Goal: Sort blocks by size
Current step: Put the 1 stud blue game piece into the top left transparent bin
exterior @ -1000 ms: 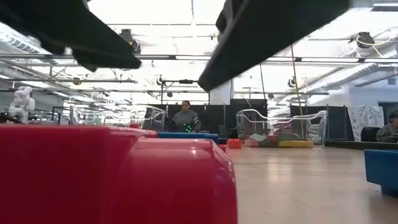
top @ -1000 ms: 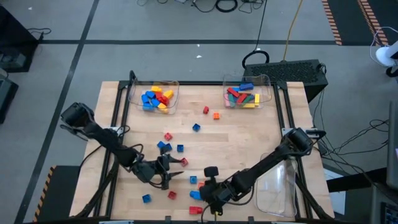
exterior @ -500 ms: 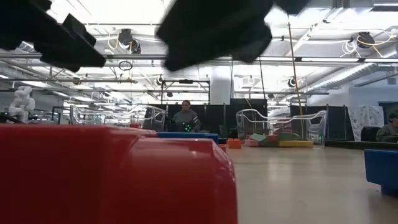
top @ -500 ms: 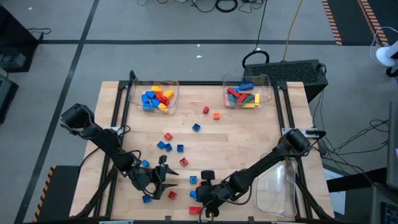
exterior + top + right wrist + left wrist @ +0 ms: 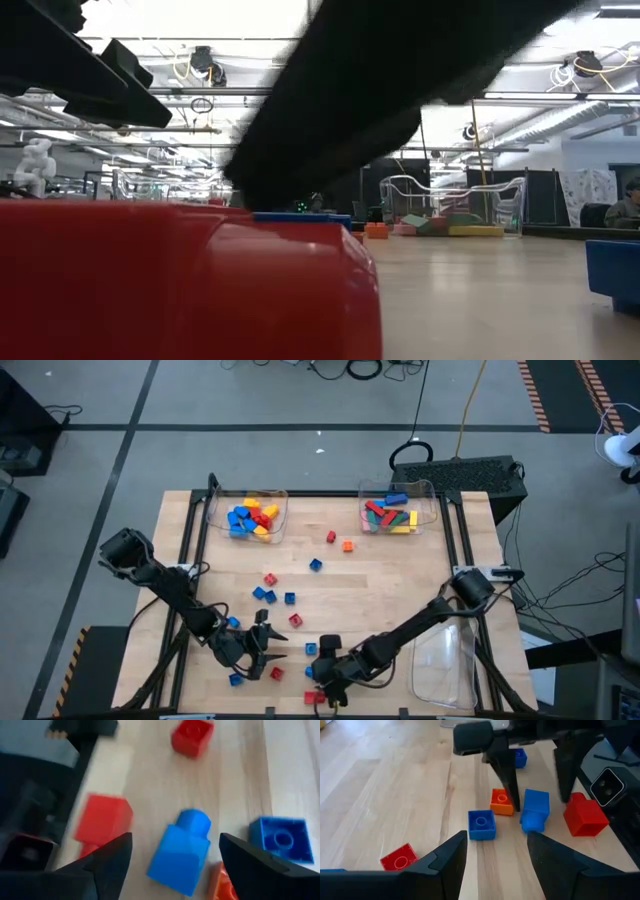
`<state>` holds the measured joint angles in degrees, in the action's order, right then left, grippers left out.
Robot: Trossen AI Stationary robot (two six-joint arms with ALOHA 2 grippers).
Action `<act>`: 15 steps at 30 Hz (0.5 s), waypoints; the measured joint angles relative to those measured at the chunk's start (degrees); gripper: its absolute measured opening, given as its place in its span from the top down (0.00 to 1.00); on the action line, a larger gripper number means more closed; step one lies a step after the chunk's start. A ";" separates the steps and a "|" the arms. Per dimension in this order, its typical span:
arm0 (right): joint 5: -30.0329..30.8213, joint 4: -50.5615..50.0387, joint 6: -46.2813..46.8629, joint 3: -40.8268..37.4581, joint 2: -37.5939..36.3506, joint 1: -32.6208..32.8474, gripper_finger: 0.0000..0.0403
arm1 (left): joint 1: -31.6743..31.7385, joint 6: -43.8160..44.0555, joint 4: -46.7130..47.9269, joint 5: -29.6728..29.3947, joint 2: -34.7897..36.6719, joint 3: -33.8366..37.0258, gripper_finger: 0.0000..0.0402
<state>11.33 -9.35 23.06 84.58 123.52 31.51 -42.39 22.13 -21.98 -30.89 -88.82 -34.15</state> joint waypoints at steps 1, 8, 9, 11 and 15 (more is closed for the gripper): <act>-0.71 -0.40 -0.12 -0.04 0.24 -0.05 0.31 | 0.00 0.00 0.04 -0.02 0.00 0.00 0.48; -3.68 -0.36 0.28 -0.03 2.05 -1.03 0.45 | 0.00 0.00 0.27 -0.87 0.00 0.00 0.48; -3.74 -0.78 0.31 -0.03 2.18 -1.22 0.47 | 0.00 0.00 0.26 -0.87 0.00 0.00 0.48; -4.01 -0.75 0.41 -0.07 2.19 -1.55 0.53 | 0.00 0.00 0.35 -0.90 0.00 0.00 0.48; -4.00 -0.64 0.13 -0.05 2.17 -2.19 0.67 | 0.00 -0.02 0.50 -1.11 0.00 0.00 0.48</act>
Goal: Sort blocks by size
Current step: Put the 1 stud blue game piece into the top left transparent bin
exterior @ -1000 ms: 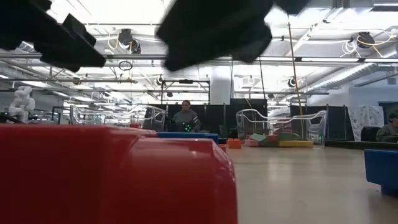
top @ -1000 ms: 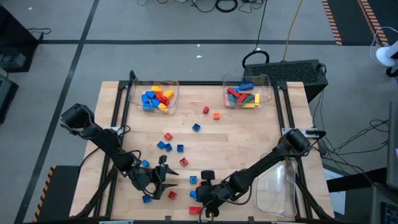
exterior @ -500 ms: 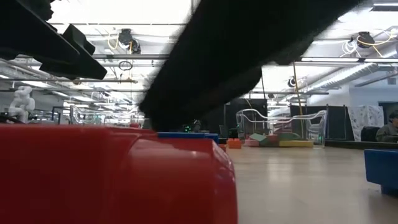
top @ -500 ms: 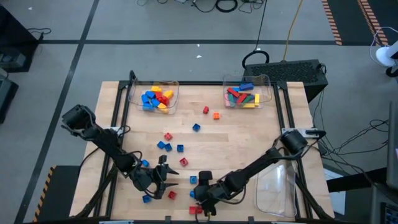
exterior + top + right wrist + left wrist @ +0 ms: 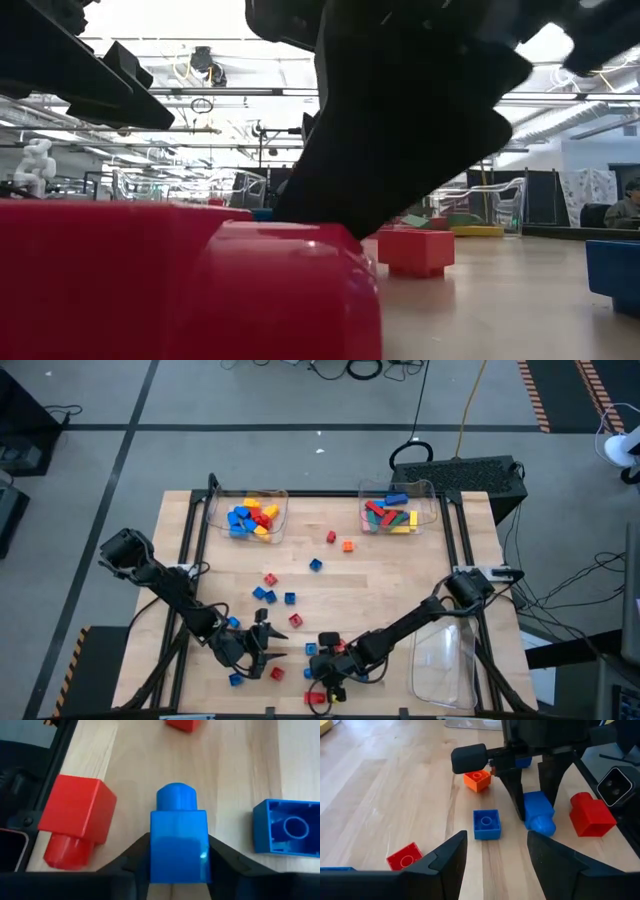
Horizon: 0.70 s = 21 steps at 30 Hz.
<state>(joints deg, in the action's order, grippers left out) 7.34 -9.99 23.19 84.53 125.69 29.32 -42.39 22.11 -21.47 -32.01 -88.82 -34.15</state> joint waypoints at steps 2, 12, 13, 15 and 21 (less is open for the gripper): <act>-0.09 -0.01 -0.48 0.00 -0.08 -0.29 0.73 | 0.00 0.04 0.00 -0.24 0.00 0.00 0.48; 5.78 -1.31 -6.91 0.02 -5.39 -3.82 0.73 | -2.29 2.14 8.45 -9.69 6.88 0.04 0.48; 6.49 -1.86 -7.88 0.02 -6.05 -4.71 0.73 | -2.89 2.90 10.99 -11.65 8.41 0.04 0.48; 7.03 -1.61 -9.78 0.02 -7.08 -7.08 0.73 | -4.07 4.91 15.82 -15.48 11.37 0.04 0.48; 7.05 0.60 -14.32 0.01 -7.92 -16.84 0.73 | -5.73 9.87 26.80 -20.62 16.17 0.04 0.48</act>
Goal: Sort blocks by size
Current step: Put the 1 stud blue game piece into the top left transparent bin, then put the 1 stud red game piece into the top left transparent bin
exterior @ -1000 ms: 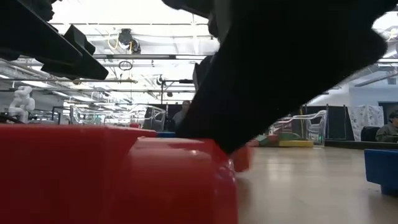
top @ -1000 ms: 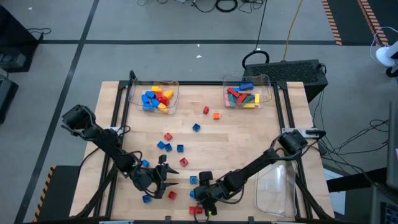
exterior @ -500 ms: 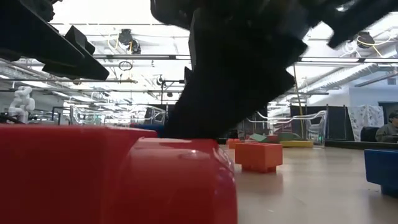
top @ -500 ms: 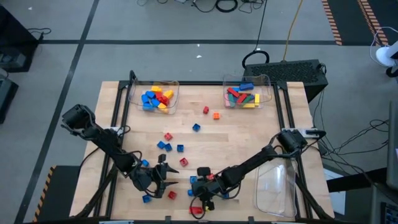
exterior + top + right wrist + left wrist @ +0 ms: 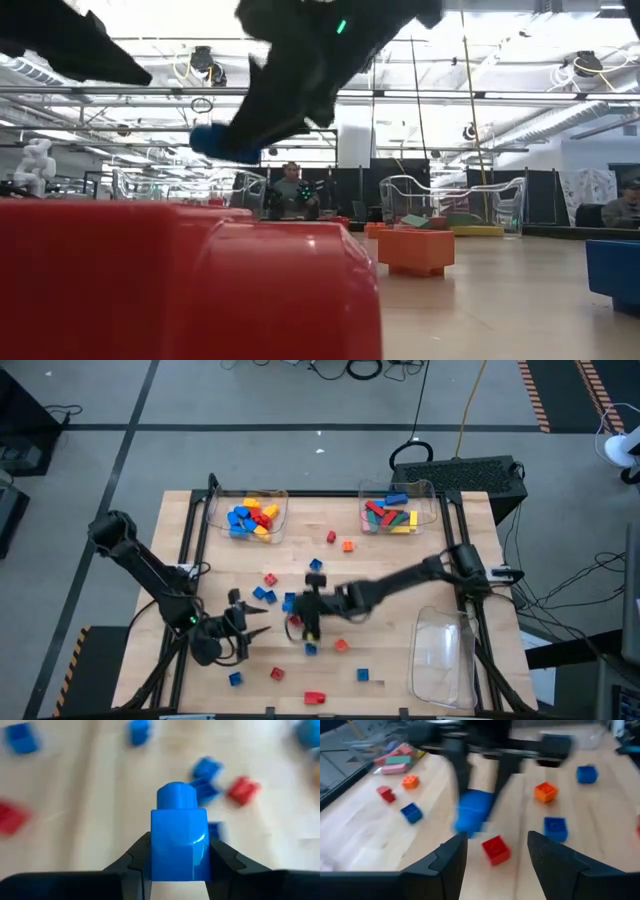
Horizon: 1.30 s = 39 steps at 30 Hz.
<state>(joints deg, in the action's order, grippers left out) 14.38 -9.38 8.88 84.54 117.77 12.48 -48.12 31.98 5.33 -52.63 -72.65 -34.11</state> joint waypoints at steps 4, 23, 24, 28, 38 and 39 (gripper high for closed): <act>-5.32 5.91 -1.67 -0.01 0.07 -7.44 0.73 | 0.24 3.89 7.68 -0.81 0.09 0.07 0.48; -17.72 13.30 -3.53 14.20 8.72 -28.83 0.73 | 8.39 18.68 20.73 -1.49 0.41 2.84 0.48; -17.76 13.16 -3.53 15.18 9.12 -29.02 0.73 | 8.39 18.70 20.59 -1.18 0.40 2.84 0.48; -17.74 11.31 -3.20 20.34 11.70 -29.47 0.72 | 8.37 18.76 19.90 -0.95 0.41 2.84 0.48; -17.52 4.08 -0.58 27.51 16.38 -29.78 0.46 | 8.35 20.30 17.81 0.51 0.42 2.82 0.48; -17.53 3.85 -0.58 27.51 16.29 -29.77 0.43 | 8.35 20.37 17.53 1.22 0.42 2.82 0.48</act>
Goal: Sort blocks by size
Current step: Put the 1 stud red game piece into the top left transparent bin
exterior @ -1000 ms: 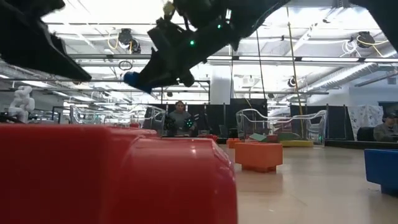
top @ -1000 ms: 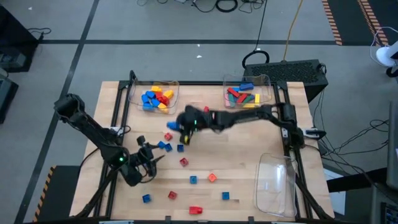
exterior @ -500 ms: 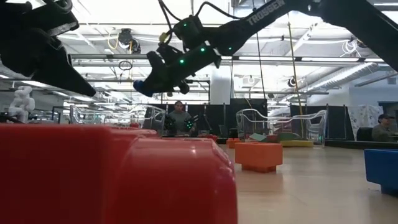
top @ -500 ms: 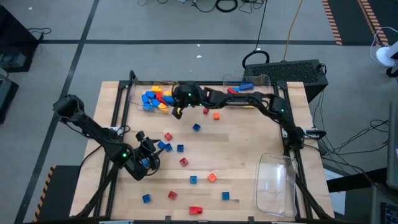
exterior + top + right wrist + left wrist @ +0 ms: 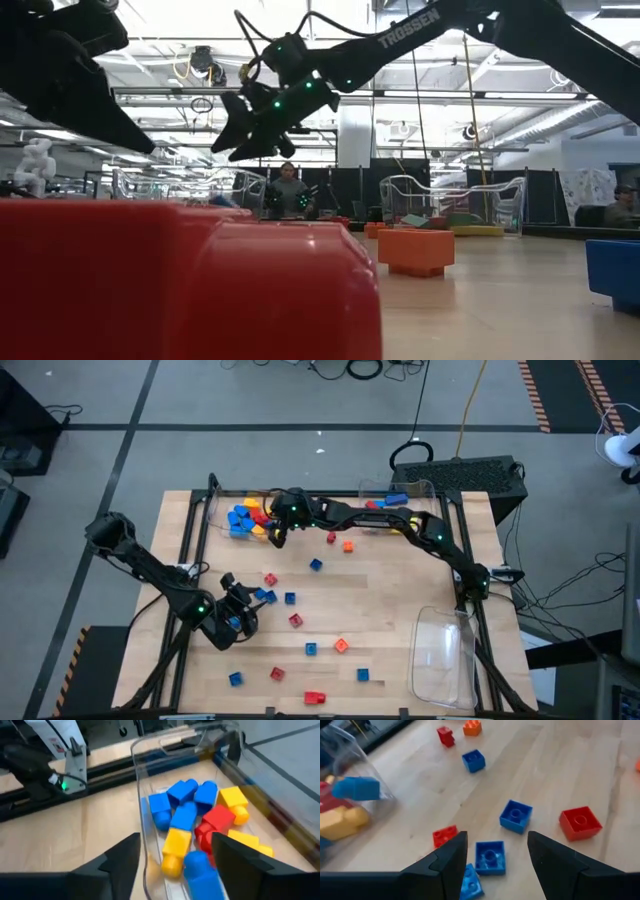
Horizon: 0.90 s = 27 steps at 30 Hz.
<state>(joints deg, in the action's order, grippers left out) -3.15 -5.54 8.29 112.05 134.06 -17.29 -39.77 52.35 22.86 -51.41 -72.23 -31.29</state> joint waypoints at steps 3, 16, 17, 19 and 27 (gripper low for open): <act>-0.18 -2.48 -0.94 -0.02 -0.98 0.36 0.37 | -0.13 1.15 -0.10 2.20 -0.02 0.00 0.48; 1.12 -18.74 -6.13 -0.02 -8.72 9.85 0.41 | -3.02 2.89 -1.78 3.72 -0.14 -0.02 0.48; 2.06 -19.92 -6.29 0.00 -9.13 10.91 0.41 | -3.02 2.89 -2.09 3.74 -0.13 -0.02 0.48; 4.59 -22.55 -7.04 0.00 -9.29 13.17 0.43 | -3.02 2.85 -3.45 3.88 -0.13 -0.02 0.48; 8.36 -27.15 -5.28 -0.02 -9.83 21.88 0.47 | -4.33 2.81 -10.15 4.05 -1.75 -0.02 0.48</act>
<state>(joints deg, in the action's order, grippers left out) 5.21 -32.69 3.02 112.03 124.22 4.59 -44.10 55.16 12.71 -47.35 -73.98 -31.31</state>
